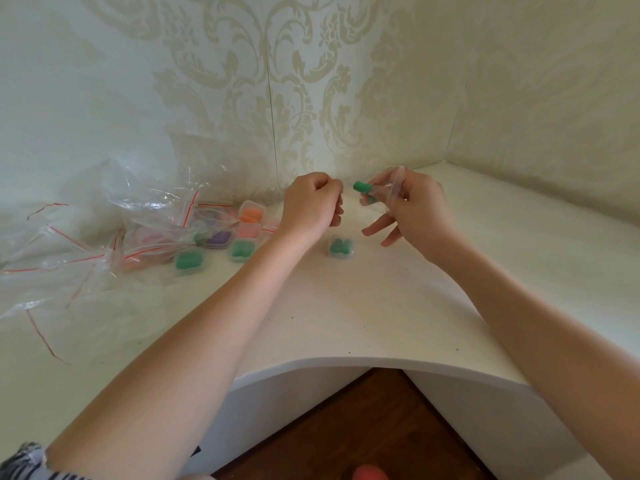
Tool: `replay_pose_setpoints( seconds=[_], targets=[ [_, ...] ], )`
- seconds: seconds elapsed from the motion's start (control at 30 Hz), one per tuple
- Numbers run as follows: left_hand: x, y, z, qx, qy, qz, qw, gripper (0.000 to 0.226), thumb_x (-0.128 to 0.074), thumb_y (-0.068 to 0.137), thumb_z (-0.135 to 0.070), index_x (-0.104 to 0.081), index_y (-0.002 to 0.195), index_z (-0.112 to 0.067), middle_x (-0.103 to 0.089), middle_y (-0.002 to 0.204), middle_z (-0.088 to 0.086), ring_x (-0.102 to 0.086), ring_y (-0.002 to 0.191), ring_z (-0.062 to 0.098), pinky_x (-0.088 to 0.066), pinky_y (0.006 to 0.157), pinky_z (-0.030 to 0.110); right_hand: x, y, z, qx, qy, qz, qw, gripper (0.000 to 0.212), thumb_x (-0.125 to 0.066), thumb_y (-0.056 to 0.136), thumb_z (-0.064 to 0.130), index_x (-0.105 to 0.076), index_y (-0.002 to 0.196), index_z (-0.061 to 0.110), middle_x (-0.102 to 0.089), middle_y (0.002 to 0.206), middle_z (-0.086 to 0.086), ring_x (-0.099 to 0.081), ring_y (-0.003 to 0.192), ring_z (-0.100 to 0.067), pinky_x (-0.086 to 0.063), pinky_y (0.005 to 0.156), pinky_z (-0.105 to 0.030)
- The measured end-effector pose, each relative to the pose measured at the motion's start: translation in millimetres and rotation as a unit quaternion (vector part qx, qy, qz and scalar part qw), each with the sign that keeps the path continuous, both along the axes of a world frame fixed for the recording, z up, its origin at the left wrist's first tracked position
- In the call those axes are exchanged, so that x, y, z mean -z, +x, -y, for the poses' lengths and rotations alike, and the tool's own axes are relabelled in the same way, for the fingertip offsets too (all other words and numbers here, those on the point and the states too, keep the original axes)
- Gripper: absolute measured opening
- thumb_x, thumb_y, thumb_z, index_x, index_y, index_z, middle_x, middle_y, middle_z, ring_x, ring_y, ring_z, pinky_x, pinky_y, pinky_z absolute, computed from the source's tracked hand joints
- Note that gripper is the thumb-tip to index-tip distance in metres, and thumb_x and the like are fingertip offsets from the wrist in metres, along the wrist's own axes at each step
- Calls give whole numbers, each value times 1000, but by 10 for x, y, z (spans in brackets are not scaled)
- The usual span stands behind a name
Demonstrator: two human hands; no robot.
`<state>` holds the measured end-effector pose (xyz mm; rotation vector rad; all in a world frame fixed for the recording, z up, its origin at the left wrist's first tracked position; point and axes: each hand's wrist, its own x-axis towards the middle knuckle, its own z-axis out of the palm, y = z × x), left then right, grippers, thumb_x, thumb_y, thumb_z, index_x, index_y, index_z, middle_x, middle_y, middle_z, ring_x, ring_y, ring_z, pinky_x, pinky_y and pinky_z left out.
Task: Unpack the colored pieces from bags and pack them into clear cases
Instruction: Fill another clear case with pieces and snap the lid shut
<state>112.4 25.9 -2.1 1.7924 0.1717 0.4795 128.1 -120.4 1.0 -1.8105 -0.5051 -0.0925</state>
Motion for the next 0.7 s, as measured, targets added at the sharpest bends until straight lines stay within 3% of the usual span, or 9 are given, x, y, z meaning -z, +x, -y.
replay_pose_setpoints(
  seconds=[0.17,0.33,0.43,0.6,0.7],
  targets=[
    [-41,-3,2,75,-96,29,992,20,-48,92,-7,-55,73,-6,-59,76,9,-64,70,19,-59,75,35,-6,1,59,11,-36,35,999,11,-49,98,23,-59,95,26,-70,96,0,-71,59,-22,-55,44,-38],
    [-30,12,-35,73,-206,6,976,20,-42,93,-6,-50,74,-6,-65,89,17,-71,77,25,-59,74,35,-35,-30,46,-35,-8,-45,998,17,-43,96,23,-59,99,21,-68,100,-2,-72,67,-27,-55,49,-39],
    [-54,-6,-43,104,-224,7,969,24,-40,91,-4,-45,68,-8,-69,79,15,-70,79,28,-58,74,34,-20,-15,49,-33,-26,-39,998,20,-50,96,32,-57,103,14,-68,98,-2,-71,67,-27,-55,49,-42],
    [-53,-27,14,131,-211,-2,969,25,-40,88,-1,-44,65,-8,-67,80,17,-71,82,31,-58,78,36,34,31,80,-25,-31,-12,999,18,-56,95,23,-56,106,10,-68,98,-7,-71,64,-25,-54,44,-37],
    [-59,-29,1,125,-229,-2,965,25,-39,88,-1,-43,65,-9,-69,78,17,-71,80,29,-58,79,37,44,52,86,-16,-25,3,1000,18,-58,94,22,-56,111,22,-67,100,-4,-71,63,-23,-53,43,-32]
  ],
)
